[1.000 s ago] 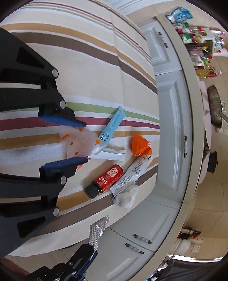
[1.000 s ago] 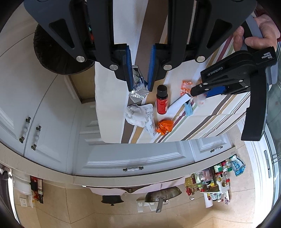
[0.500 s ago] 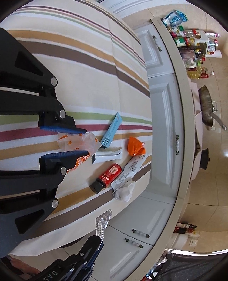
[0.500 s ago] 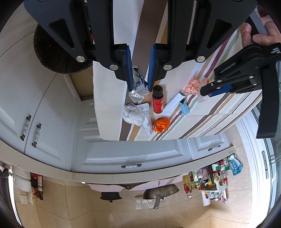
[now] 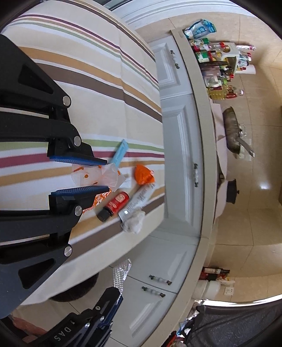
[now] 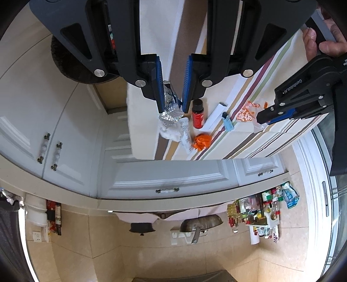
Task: Collect trash
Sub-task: 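Carry the foil wrapper and clear bag over the black bin and open both tools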
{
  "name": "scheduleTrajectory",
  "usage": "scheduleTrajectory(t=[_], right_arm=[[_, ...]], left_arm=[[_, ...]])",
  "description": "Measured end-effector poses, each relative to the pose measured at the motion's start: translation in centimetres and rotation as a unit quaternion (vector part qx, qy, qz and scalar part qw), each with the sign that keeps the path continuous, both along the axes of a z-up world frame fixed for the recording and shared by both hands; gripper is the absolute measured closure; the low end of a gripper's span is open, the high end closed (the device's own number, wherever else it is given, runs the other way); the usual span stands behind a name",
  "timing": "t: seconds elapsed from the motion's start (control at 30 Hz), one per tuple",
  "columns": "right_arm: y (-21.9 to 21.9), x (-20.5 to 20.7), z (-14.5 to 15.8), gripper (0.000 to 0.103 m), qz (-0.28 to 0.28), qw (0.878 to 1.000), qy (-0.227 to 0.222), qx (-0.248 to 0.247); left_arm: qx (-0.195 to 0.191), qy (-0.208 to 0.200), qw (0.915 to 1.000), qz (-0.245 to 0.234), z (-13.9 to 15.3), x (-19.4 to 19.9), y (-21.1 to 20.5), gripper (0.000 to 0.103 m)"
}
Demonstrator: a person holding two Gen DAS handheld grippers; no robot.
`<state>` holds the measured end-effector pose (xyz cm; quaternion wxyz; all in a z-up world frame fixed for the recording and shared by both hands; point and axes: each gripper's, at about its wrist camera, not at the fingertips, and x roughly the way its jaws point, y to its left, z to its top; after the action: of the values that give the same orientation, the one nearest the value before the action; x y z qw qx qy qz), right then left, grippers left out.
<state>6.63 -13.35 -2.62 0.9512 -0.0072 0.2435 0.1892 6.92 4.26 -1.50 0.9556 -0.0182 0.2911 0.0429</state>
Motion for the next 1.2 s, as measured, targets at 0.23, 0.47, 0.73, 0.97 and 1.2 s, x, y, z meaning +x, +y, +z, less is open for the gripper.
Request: scheduleTrajectory(t=[0.23,0.47,0.73,0.97,1.2], right_arm=[[-3.2,-1.5,1.0,0.087,-0.042,0.999,-0.023,-0.008],[-7.5,-2.8,1.0,0.087,-0.093,0.995,-0.029,-0.009],[-12.9,-3.7,0.4,0.087,-0.151,0.988,-0.033,-0.011],[-16.3,-3.4,-0.9,0.087,-0.177,0.984,-0.026,-0.007],[-18.3,-2.4,-2.6,0.087,-0.183,0.983,-0.016,0.002]], left_arm=[[-0.003,-0.027,0.9992,-0.030,1.2,-0.4,-3.0,0.084],[-0.009,-0.034,0.9960,-0.082,1.2,-0.1,-7.8,0.083],[-0.005,-0.030,0.9899,-0.138,0.7,0.8,-13.7,0.083],[-0.004,-0.025,0.9863,-0.163,-0.3,1.7,-17.7,0.083],[0.009,-0.005,0.9852,-0.171,-2.2,3.0,-20.5,0.083]])
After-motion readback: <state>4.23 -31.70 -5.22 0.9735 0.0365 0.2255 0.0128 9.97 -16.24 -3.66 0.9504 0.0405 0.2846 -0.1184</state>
